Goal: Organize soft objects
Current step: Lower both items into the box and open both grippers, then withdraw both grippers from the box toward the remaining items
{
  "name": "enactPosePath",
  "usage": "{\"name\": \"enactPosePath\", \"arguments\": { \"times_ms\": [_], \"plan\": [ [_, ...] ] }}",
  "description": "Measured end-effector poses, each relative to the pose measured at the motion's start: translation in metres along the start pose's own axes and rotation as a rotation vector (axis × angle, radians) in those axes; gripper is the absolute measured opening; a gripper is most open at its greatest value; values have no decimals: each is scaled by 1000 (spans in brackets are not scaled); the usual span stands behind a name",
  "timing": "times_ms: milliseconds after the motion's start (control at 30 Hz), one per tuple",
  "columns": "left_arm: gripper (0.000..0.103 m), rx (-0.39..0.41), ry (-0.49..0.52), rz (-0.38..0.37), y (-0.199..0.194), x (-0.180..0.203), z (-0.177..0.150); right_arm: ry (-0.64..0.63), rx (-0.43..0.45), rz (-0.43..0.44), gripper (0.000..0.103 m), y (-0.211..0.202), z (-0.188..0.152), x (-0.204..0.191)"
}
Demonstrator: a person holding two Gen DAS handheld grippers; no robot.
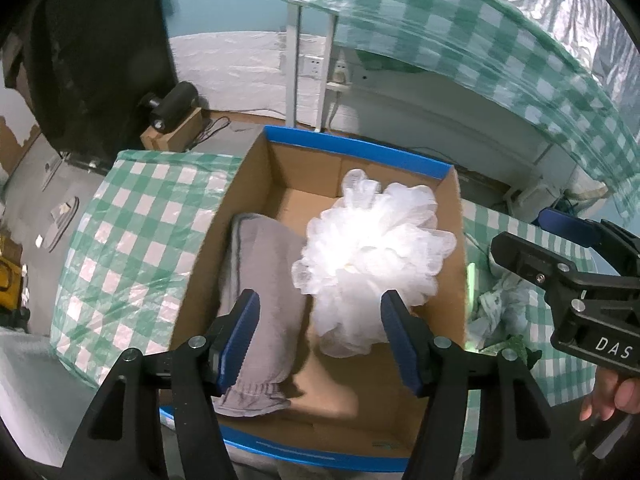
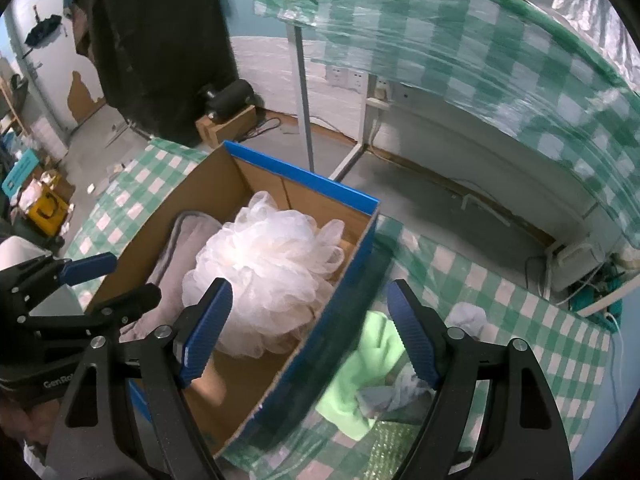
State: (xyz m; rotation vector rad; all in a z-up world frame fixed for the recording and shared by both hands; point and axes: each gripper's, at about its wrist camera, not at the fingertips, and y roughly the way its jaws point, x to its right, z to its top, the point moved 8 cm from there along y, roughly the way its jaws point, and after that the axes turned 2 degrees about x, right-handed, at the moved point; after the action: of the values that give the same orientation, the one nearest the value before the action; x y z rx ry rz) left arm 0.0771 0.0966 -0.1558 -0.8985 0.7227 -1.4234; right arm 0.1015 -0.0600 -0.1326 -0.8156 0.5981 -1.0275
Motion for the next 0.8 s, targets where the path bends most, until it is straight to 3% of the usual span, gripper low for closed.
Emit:
{"name": "enactPosePath", "arguments": {
  "times_ms": [300,800],
  "plan": [
    [73,5,54,-28,-3,30,1,55,-4,-20,80,-14,-14,30],
    [73,-11,172,-77,1,95,-5,144,-9,-80,82,-34,-50,90]
  ]
}}
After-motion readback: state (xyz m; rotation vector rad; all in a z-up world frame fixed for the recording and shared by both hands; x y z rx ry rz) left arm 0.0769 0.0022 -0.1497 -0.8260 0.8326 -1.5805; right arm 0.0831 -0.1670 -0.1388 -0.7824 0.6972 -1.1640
